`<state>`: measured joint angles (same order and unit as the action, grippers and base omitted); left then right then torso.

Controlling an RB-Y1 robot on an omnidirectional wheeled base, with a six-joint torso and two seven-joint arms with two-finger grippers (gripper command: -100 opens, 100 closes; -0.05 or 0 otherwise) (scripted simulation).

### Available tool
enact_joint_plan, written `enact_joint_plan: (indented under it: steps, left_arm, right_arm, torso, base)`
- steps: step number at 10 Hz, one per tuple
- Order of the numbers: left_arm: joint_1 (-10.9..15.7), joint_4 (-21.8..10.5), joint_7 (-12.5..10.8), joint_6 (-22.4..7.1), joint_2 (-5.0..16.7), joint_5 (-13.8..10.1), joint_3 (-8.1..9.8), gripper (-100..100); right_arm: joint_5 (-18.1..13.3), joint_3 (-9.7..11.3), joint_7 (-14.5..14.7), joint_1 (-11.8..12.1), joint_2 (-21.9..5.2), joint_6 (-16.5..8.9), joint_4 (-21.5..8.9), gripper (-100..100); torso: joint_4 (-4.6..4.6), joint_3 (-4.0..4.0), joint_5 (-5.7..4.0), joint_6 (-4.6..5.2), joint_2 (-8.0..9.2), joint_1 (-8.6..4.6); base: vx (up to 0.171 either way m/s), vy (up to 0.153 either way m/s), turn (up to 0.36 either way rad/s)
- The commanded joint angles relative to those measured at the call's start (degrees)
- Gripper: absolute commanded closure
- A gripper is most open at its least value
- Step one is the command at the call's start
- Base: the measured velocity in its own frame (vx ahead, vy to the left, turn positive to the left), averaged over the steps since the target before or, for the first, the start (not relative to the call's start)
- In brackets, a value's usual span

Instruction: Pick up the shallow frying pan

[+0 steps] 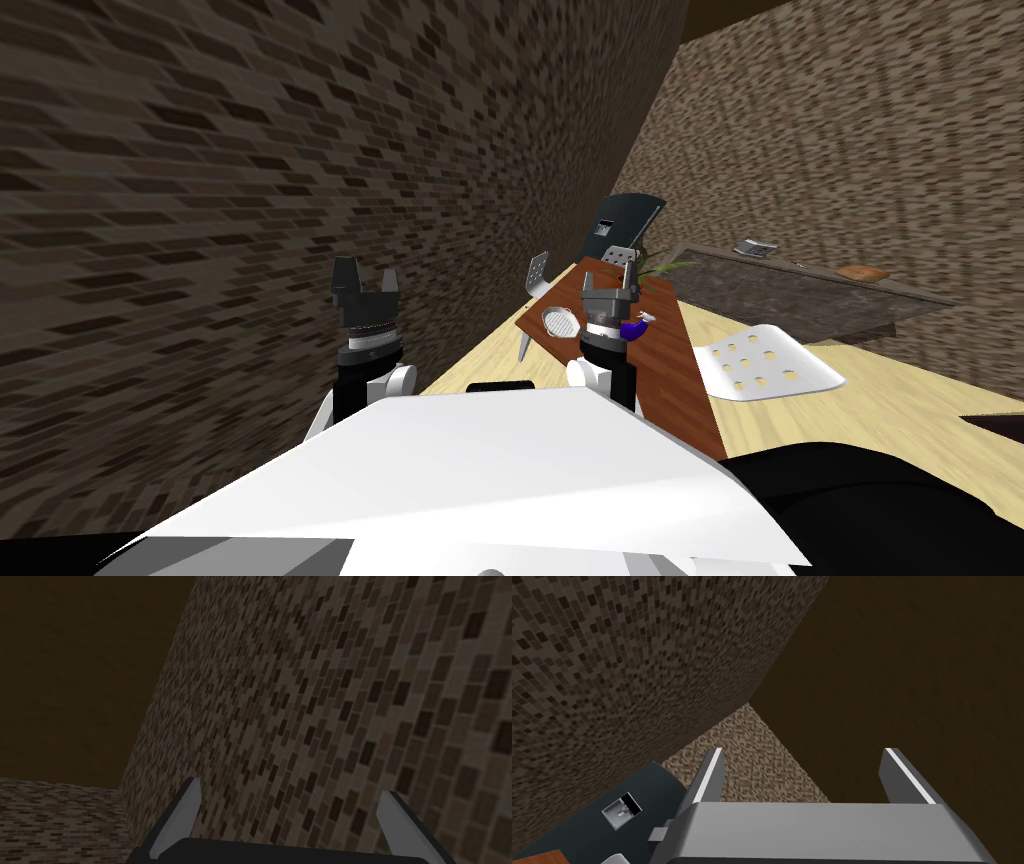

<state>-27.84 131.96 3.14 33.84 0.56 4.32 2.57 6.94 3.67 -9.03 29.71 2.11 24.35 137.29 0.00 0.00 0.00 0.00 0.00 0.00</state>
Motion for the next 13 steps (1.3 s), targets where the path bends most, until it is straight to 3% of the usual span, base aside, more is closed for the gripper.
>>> enact_joint_plan:
  steps: [1, 6, 13]
  left_arm:
    - [0.0, 0.0, 0.0, 0.0, 0.0, 0.0, 0.00, 0]
    - [0.0, 0.0, 0.0, 0.0, 0.0, 0.0, 0.00, 0]
    - [0.0, 0.0, 0.0, 0.0, 0.0, 0.0, 0.00, 0]
  right_arm:
    - [-2.0, -0.3, 0.5, 0.0, -1.7, 0.1, -0.7, -100]
    - [-10.4, -2.0, 2.7, 0.0, -6.0, 0.6, -3.9, -100]
    - [-20.0, -3.6, 4.8, 0.0, -7.8, 1.1, -6.8, -100]
  torso:
    - [0.00, 0.00, 0.00, 0.00, 0.00, 0.00]
    - [-0.01, -0.04, 0.00, 0.00, -0.06, 0.00]
    - [-0.01, -0.03, 0.00, 0.00, -0.06, 0.00]
  base:
    - [0.004, 0.003, 0.018]
    - [0.013, 0.004, 0.027]
    - [0.011, 0.001, 0.017]
